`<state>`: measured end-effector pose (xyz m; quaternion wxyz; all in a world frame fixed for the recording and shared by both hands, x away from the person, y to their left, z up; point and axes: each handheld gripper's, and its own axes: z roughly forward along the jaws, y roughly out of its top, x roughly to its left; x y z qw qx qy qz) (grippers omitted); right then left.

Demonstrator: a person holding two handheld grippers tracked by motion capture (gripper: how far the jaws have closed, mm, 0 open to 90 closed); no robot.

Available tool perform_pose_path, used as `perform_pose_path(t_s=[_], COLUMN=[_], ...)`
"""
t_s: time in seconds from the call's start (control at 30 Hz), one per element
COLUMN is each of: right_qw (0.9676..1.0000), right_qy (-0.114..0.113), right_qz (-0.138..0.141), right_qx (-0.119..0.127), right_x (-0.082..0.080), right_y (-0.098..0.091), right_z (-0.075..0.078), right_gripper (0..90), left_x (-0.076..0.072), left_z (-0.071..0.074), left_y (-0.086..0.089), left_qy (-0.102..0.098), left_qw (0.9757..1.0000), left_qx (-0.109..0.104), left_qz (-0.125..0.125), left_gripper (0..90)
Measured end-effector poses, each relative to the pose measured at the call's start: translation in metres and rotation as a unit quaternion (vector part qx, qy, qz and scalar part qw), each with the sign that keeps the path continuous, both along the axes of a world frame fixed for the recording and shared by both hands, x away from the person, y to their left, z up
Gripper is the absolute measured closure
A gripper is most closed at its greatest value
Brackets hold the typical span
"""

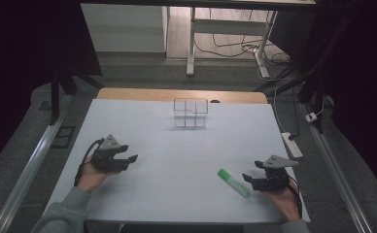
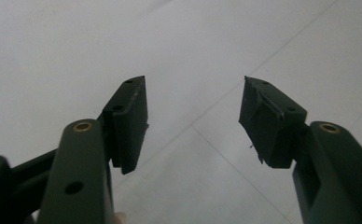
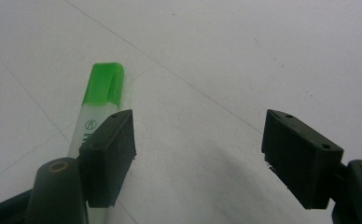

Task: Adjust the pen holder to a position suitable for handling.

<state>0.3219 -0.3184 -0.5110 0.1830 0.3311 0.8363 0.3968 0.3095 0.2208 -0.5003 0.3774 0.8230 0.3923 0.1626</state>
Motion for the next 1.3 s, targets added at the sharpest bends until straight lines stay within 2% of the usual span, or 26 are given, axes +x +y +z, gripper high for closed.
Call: perform_pose_path(t_s=[0.07, 0.3, 0.5, 0.8, 1.07, 1.3], right_qw=[1.0, 1.0, 1.0, 1.0, 1.0, 1.0], right_qy=[0.001, -0.001, 0.002, -0.001, -0.004, -0.006], right_qz=[0.001, 0.0, 0.002, 0.003, 0.001, 0.006], right_qx=[-0.001, -0.003, -0.004, -0.004, -0.007, 0.002], right_x=[0.0, -0.002, -0.002, -0.002, -0.003, -0.005], right_y=[0.0, 0.0, 0.0, 0.001, 0.0, 0.002], right_z=[0.0, 0.001, 0.0, 0.002, 0.004, 0.011], right_gripper=[25.4, 25.4, 25.3, 25.3, 25.4, 26.2], left_x=[-0.005, -0.02, -0.031, -0.031, -0.029, -0.03], left_z=[-0.004, -0.013, -0.018, -0.019, -0.018, -0.018], left_y=[0.0, 0.005, 0.01, 0.01, 0.009, 0.009], left_qy=[0.002, 0.012, 0.01, 0.003, 0.001, 0.001], left_qw=[1.0, 0.9999, 0.9998, 0.9998, 0.9999, 0.9999], left_qx=[-0.006, -0.004, 0.004, 0.013, 0.012, 0.011], left_qz=[0.003, 0.01, 0.016, 0.011, 0.009, 0.009], left_gripper=[40.0, 36.9, 36.0, 35.4, 34.7, 34.3])
